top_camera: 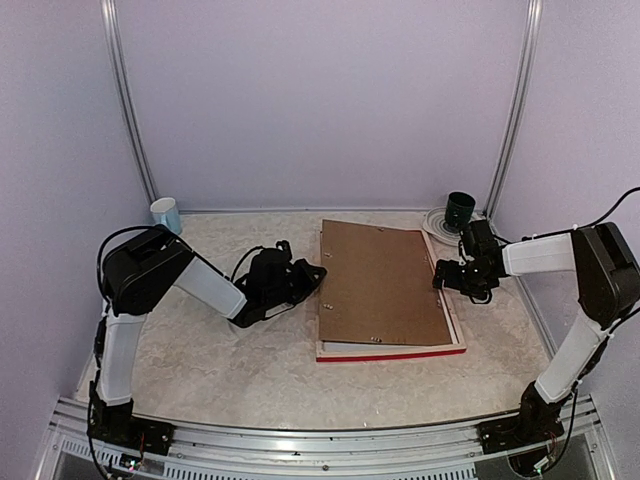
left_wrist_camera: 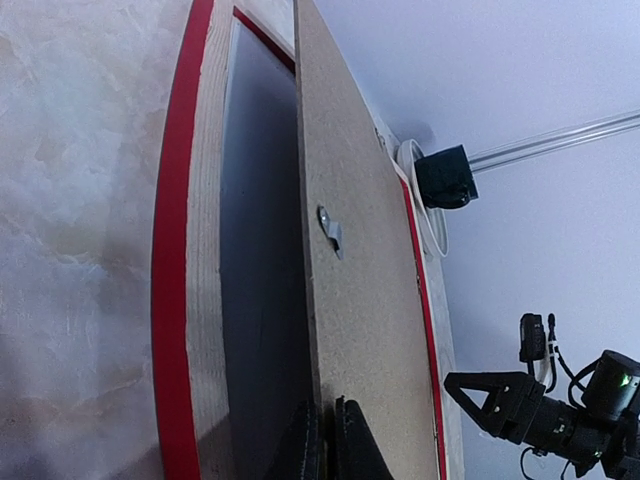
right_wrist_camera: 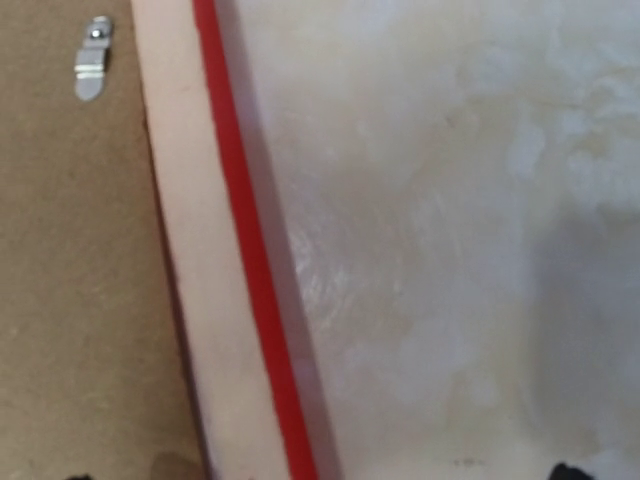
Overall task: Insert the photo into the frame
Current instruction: Place the photo in the frame body.
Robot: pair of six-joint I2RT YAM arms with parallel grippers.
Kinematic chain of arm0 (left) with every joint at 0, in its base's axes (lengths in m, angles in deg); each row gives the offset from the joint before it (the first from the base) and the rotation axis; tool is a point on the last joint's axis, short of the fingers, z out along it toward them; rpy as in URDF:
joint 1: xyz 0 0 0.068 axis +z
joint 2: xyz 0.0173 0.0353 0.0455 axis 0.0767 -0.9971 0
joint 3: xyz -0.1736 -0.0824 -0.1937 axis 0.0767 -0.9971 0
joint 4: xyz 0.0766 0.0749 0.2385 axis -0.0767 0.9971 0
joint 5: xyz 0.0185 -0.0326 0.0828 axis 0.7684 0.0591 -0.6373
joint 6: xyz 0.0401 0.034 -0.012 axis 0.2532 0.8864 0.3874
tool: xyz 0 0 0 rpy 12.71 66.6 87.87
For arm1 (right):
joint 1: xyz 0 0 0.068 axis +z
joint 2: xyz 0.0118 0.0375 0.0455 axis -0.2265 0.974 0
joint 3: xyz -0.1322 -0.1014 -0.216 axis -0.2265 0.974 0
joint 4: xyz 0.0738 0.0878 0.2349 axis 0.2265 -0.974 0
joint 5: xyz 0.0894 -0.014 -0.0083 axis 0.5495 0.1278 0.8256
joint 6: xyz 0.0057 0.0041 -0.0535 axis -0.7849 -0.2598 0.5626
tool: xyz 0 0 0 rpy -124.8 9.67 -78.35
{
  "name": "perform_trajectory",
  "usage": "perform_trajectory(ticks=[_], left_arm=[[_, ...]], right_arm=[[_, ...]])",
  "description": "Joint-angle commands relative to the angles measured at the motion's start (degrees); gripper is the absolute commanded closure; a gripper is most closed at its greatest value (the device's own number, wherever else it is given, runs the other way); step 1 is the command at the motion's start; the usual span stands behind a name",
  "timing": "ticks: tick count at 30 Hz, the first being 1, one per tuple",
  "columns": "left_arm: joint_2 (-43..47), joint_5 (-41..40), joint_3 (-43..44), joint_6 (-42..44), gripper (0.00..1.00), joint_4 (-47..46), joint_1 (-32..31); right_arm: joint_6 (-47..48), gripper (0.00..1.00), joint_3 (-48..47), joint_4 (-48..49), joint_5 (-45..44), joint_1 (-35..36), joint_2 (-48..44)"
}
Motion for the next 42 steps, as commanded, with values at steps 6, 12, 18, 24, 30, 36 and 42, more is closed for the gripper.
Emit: perform_trajectory(ticks=[6, 12, 18, 24, 30, 36, 42], left_arm=[[-0.6, 1.8, -0.1, 2.6, 0.93, 3.0, -0.6], [-0.4, 2.4, 0.2, 2.6, 0.86, 3.0, -0.7], [-0.6, 2.7, 0.7, 2.9, 0.79, 3.4, -0.7], [-1.1, 3.6, 2.7, 3.8, 0.67, 5.6, -0.9], [-1.1, 2.7, 6.6, 6.3, 0.62, 12.7, -1.6], [-1.1, -0.1, 11.1, 9.4, 0.59, 21.6, -2.7], [-1.1, -3.3, 14.9, 11.9, 0.56, 29.6, -4.3]], right_arm=[[-0.3, 0.01, 0.1, 1.5, 2.1, -0.8, 0.7], [-0.7, 0.01, 1.0, 4.0, 9.1, -0.8, 2.0], [-1.1, 0.01, 2.1, 6.2, 13.5, -0.8, 2.6], [-1.3, 0.01, 2.4, 7.2, 16.0, -0.8, 3.2], [-1.5, 0.01, 2.6, 7.3, 16.0, -0.8, 3.0], [-1.6, 0.01, 2.4, 7.2, 16.2, -0.8, 3.1], [-1.6, 0.01, 2.4, 7.3, 16.5, -0.8, 3.3]])
